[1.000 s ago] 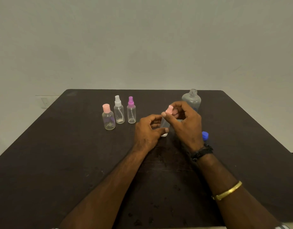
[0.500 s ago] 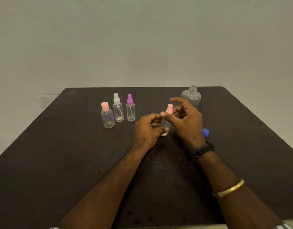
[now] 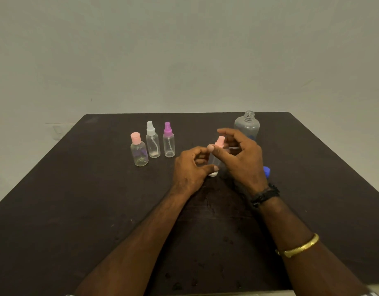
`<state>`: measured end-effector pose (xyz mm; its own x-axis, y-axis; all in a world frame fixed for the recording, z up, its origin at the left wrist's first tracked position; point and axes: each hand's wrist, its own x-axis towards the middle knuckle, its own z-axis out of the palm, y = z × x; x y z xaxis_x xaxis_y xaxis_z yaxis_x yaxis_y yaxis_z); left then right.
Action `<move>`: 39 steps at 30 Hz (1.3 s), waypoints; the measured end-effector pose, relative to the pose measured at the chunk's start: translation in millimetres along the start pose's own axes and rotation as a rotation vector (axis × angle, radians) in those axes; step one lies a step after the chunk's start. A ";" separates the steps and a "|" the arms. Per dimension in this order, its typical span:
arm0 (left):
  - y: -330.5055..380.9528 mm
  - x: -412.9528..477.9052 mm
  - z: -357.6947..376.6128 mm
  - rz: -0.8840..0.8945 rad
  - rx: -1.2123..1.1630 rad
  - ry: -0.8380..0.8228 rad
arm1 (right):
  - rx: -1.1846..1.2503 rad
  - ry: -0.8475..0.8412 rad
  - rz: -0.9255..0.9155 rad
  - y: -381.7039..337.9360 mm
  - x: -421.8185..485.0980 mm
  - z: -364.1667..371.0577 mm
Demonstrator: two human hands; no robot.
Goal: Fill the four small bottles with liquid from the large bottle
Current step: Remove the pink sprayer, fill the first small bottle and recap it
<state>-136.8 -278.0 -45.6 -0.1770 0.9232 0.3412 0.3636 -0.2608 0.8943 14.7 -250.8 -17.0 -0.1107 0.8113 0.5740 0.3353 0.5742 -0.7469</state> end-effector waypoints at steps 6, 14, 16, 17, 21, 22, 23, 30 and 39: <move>2.6 -1.1 -1.9 -0.002 -0.047 -0.004 | 0.074 -0.085 -0.020 0.9 1.2 -2.5; 2.1 -0.5 -0.9 0.014 -0.026 -0.017 | 0.002 -0.026 -0.009 -0.1 0.3 -4.6; 0.8 0.5 -2.0 0.007 -0.057 -0.004 | 0.059 -0.067 -0.007 -0.7 0.8 -4.1; 0.9 0.6 -2.3 0.005 -0.060 -0.004 | 0.076 -0.088 -0.005 -0.7 0.9 -4.2; 1.2 0.4 -2.9 0.015 -0.053 -0.006 | 0.079 -0.093 0.003 0.5 1.3 -3.2; 1.4 0.3 -3.1 0.020 -0.051 -0.004 | 0.069 -0.074 0.010 1.1 1.3 -3.4; 1.3 0.3 -3.1 0.023 -0.046 -0.005 | 0.050 -0.052 0.015 2.2 1.5 -4.1; 0.1 1.5 -1.6 0.025 -0.031 -0.009 | 0.091 -0.101 0.048 4.4 2.8 -3.3; -1.2 1.4 -2.0 0.024 -0.029 -0.008 | 0.091 -0.055 0.077 4.7 1.8 -3.3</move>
<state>-139.3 -276.9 -45.6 -0.1615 0.9187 0.3605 0.3407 -0.2910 0.8940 19.2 -247.0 -18.4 -0.1397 0.8568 0.4964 0.2585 0.5155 -0.8170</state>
